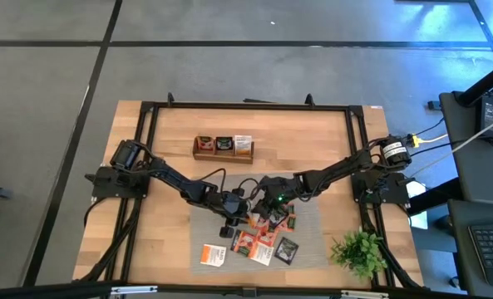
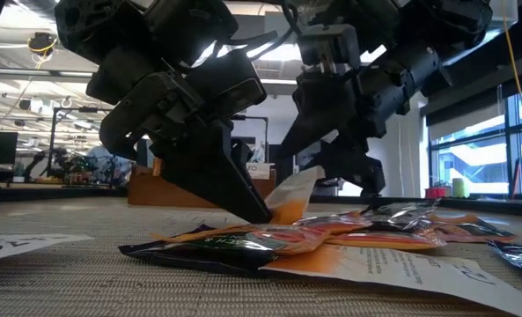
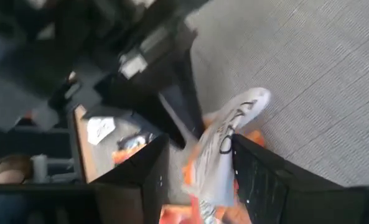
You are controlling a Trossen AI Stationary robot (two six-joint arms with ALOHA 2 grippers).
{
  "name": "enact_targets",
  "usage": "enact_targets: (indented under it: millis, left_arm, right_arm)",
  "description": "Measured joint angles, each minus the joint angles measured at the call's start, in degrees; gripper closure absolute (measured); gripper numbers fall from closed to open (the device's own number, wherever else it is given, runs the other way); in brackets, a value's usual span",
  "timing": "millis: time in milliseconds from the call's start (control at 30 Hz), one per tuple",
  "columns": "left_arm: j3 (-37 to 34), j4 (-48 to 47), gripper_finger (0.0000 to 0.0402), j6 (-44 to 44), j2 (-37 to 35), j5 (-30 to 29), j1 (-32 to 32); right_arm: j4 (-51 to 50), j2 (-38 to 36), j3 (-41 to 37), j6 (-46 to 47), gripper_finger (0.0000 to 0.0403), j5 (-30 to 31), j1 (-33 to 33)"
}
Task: Pick & Place Tea
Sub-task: Put the white orange tea bag into the right section of the wooden organizer
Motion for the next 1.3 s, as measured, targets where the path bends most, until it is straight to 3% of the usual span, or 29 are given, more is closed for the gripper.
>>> enact_targets:
  millis: [100,300,433,800,1300]
  left_arm:
    - [0.0,0.0,0.0313,0.0,0.0,0.0,0.0]
    - [0.0,0.0,0.0313,0.0,0.0,0.0,0.0]
    - [0.0,0.0,0.0313,0.0,0.0,0.0,0.0]
    - [0.0,0.1,0.0313,0.0,0.0,0.0,0.0]
    - [0.0,-0.3,0.0313,1.1,0.0,0.2,0.0]
  right_arm:
    - [0.0,0.0,0.0,0.2,0.0229,0.8,0.0]
    - [-1.0,0.0,0.0,1.9,0.0229,-5.9,0.7]
    - [-2.9,0.0,0.0,3.8,0.0229,-7.0,2.2]
    - [-1.8,1.7,0.0,1.7,0.0229,3.0,2.3]
    - [-2.1,1.8,0.0,-4.7,0.0229,3.2,-1.9]
